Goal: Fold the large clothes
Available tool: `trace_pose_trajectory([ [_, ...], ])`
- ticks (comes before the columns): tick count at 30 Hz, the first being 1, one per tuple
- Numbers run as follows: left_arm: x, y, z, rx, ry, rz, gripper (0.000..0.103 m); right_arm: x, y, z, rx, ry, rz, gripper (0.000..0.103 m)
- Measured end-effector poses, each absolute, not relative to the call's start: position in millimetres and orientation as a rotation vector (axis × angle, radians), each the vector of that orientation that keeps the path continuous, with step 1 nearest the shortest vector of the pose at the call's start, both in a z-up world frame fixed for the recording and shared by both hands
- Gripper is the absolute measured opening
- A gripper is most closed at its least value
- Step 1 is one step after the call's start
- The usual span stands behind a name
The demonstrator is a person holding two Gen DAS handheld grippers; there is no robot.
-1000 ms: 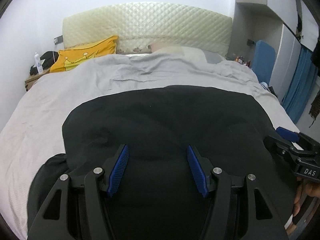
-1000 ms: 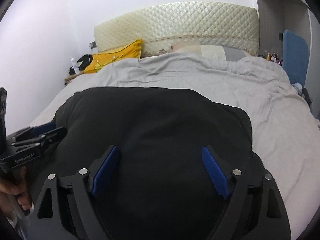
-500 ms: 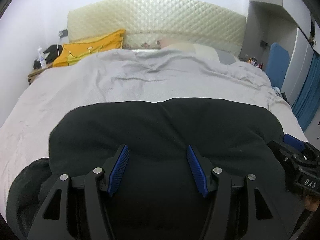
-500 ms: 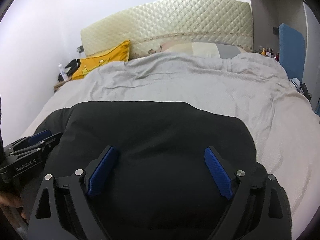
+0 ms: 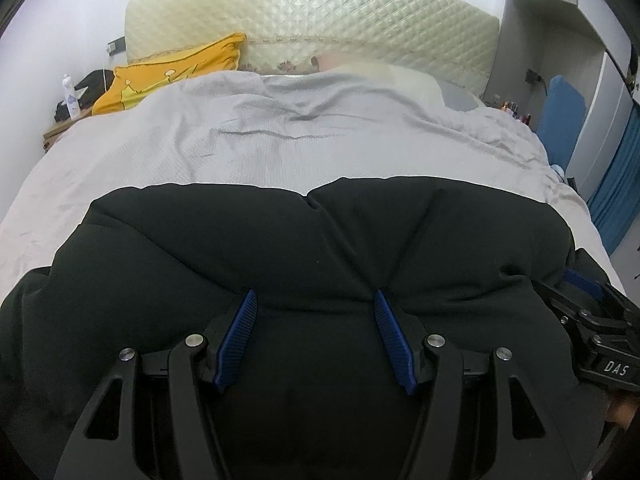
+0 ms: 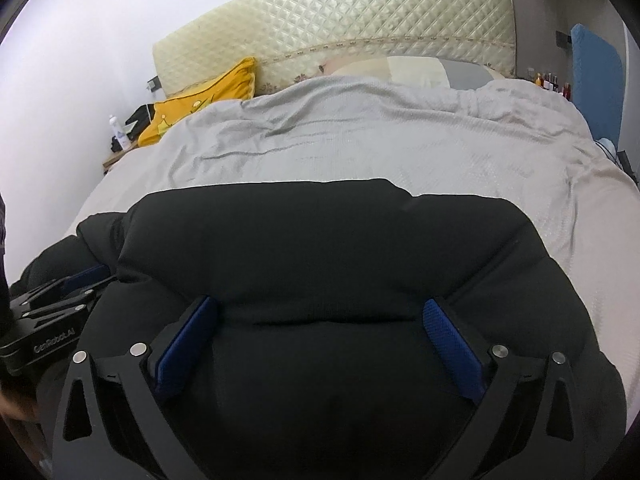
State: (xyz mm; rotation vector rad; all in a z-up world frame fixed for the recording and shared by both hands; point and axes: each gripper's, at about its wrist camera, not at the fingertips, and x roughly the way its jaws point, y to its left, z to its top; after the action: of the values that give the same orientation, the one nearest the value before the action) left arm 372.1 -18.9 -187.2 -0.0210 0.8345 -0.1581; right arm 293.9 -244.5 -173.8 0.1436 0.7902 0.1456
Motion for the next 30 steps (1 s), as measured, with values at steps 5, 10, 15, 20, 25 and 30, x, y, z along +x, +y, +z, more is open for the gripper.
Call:
trace_pose_trajectory([
  [5,361.1,-14.4,-182.9,-0.036,0.812,-0.178,0.062,282.0,-244.1,-172.6,0.145,0.775,0.145,0.103],
  [10,344.2,0.0,-169.8,-0.079,0.798,-0.197,0.062,265.9,-247.3,-157.3,0.139,0.748,0.145,0.103],
  [15,323.3,30.5,-144.3,-0.094,0.715,-0.139,0.062,246.9,-268.2,-135.4,0.138,0.692,0.121,0.103],
  [20,319.4,48.4,-143.5,-0.035,0.711,-0.093,0.062,236.3,-294.2,-130.3,0.115,0.672,0.058,0.103],
  [25,327.3,53.9,-167.8,0.028,0.776,-0.035,0.062,234.8,-308.8,-145.2,0.113,0.705,0.029,0.103],
  [30,329.9,54.0,-183.9,0.026,0.781,-0.036,0.062,241.5,-307.4,-166.8,0.116,0.740,0.050,0.103],
])
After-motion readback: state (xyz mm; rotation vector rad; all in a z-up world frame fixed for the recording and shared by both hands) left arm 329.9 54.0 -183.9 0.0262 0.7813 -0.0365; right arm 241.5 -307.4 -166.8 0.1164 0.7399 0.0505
